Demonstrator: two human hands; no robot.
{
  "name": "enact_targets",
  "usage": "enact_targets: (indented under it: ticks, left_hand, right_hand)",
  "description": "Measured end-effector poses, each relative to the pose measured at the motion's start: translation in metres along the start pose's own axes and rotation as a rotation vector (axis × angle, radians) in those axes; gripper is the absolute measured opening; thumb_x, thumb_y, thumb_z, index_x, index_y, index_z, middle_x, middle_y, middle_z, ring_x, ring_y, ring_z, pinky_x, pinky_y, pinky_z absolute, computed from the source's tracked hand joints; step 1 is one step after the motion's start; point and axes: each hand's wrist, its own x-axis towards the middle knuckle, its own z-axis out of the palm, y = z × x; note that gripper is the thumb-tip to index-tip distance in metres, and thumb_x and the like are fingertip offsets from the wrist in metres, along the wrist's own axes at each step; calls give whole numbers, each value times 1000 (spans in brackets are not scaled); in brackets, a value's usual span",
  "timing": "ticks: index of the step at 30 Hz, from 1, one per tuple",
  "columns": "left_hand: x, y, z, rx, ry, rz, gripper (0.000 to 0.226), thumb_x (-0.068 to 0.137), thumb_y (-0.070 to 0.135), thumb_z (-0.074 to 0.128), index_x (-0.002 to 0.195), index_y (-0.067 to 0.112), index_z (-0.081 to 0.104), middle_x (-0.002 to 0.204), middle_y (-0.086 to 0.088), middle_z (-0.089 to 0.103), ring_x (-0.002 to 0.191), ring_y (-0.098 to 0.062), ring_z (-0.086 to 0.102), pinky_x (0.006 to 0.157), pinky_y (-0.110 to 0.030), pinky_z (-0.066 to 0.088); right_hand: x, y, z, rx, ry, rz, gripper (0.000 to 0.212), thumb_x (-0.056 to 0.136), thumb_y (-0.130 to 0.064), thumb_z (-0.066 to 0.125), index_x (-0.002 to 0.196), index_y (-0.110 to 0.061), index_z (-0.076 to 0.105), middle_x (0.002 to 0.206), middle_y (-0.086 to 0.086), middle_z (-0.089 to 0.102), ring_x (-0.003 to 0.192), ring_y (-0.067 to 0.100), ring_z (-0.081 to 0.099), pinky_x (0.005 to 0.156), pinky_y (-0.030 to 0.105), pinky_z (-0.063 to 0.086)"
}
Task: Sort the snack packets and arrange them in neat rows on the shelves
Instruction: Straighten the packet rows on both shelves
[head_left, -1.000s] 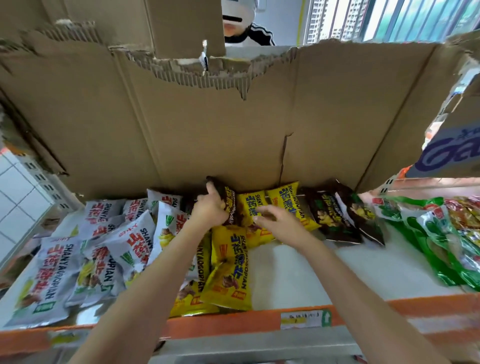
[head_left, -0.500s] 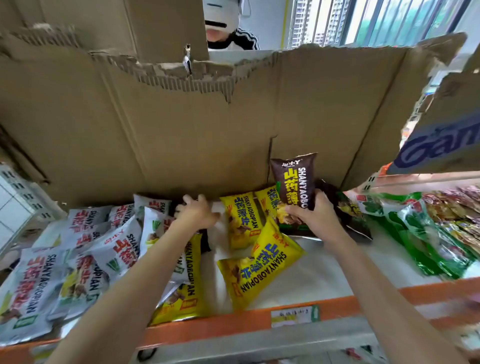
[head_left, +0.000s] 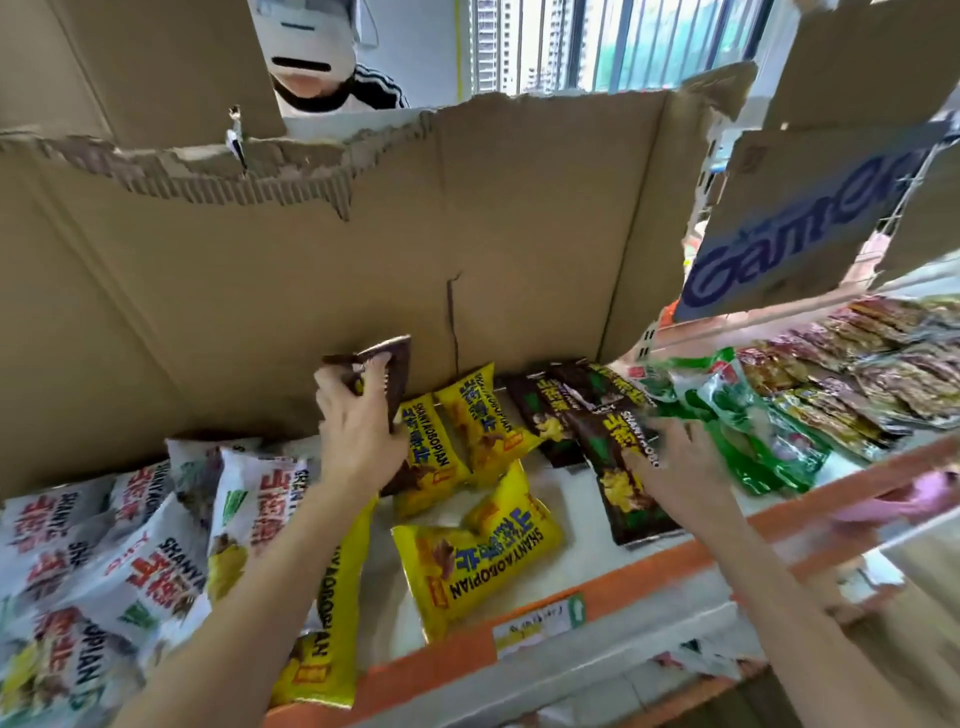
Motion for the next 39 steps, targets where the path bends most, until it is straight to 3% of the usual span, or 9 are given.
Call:
enact_targets:
  ticks: [3,7,13,16,21,27,31,35,39]
  left_hand:
    - [-12,64,5,-357,68,181,69,74,4,65,136,15,37,114,-5,23,114,-23,33,98,-15,26]
    - [-29,119,19,-741,-318,93,61,83,31,67,135,23,36,119,-5,34,94,-2,52,81,-11,47]
    - [-59,66,52,-7,-628,319,71,80,45,65,137,23,31,135,-7,23,128,-30,30,105,-42,33]
    - [-78,43,57,66,-716,240,72,83,39,64,141,30,22,140,-10,19,131,-32,26,104,-45,34]
    - [-72,16,28,96,-373,158,62,89,49,51,140,25,28,133,-7,31,125,-28,34,100,-40,36]
    - [-62,-46,-39,610,-382,-159,73,84,53,56,140,24,21,145,-17,15,127,-43,31,102,-51,30]
    - [-83,-62,-65,152,-196,-214,58,82,29,65,132,26,35,123,-6,29,87,-24,50,75,-30,46]
    - [-94,-69,-107,-231,229,-270,55,73,22,71,121,31,46,114,-1,37,93,-9,40,73,-7,32]
    - [-111,-97,-150,-328,445,-403,52,65,30,62,115,32,47,124,-6,45,110,-13,44,93,-28,37]
  right_hand:
    - [-15,-37,-3,598,-270,-30,39,81,-44,64,116,-28,56,122,-1,56,107,9,56,87,21,45]
    - [-16,-58,-1,1085,-364,46,62,66,-36,81,119,-27,52,117,4,65,106,21,64,93,42,51]
    - [-7,-27,-13,314,-434,138,48,84,-23,65,125,-15,41,107,19,60,98,38,58,85,37,49]
    - [-5,-24,-3,-196,-53,-4,61,81,-15,62,135,-3,36,123,21,40,114,37,41,91,40,37]
    - [-11,-73,18,-18,246,-471,44,71,1,68,113,0,57,113,20,47,108,26,40,93,31,32]
    - [-25,-126,76,-220,-642,-669,66,83,-55,57,141,-28,37,145,-2,31,137,18,21,113,36,21]
    - [-43,-162,103,-45,-703,-730,56,90,-46,54,137,-20,42,141,2,39,133,17,33,107,27,27]
    - [-57,-207,119,28,-689,-804,51,89,-44,56,129,-14,52,127,6,51,120,19,48,95,25,34]
    - [-84,-249,138,110,-856,-771,88,74,-71,52,141,-17,34,132,4,48,119,21,49,92,34,44]
